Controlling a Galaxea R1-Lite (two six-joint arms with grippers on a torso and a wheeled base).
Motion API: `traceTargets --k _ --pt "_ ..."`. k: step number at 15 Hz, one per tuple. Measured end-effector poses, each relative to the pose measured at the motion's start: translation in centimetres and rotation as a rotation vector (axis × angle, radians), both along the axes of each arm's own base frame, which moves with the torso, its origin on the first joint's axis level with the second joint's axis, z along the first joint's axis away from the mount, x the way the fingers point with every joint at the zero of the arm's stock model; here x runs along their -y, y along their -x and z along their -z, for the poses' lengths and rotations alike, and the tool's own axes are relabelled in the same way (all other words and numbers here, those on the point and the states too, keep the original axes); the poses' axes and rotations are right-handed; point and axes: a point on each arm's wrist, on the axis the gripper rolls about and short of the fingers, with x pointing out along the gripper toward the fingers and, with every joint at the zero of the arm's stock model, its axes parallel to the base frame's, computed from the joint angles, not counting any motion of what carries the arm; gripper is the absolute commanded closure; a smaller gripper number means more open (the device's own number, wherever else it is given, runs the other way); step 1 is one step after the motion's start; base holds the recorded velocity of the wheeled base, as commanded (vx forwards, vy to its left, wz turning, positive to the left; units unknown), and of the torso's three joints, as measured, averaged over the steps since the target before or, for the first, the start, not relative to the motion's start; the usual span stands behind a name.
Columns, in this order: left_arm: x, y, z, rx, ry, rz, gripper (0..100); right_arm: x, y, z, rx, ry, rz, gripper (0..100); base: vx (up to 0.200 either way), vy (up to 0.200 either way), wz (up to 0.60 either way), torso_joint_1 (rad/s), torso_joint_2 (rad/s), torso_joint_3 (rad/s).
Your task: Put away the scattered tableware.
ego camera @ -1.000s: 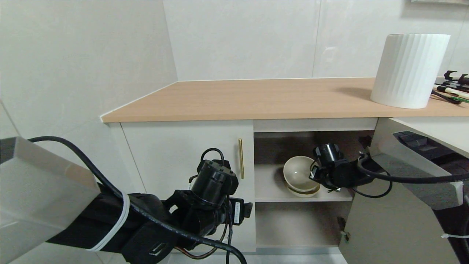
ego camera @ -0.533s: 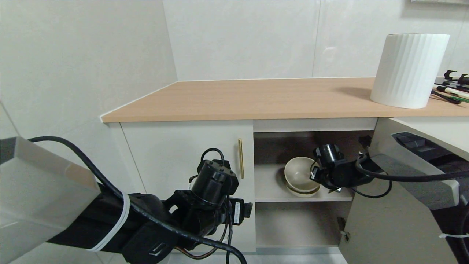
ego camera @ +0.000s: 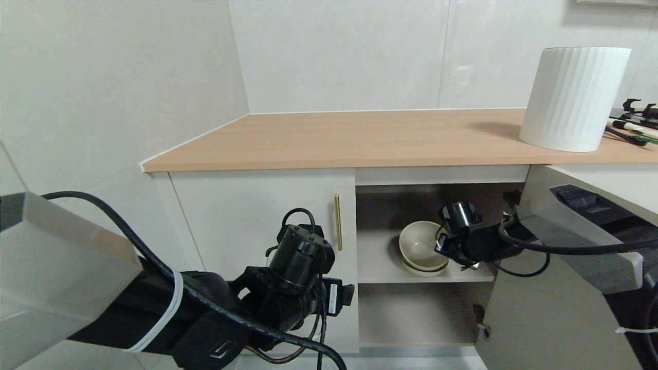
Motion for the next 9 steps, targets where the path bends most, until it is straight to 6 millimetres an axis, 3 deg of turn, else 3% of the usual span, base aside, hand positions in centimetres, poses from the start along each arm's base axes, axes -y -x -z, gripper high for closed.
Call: traceTargets --k 9 --pt "-0.22 -0.12 -0.17 0.003 0.004 -0.009 0 -0.07 0.50 -0.20 -0.012 -0.002 -0.009 0 0.000 0.000 0.00 0.000 0.00 0.000"
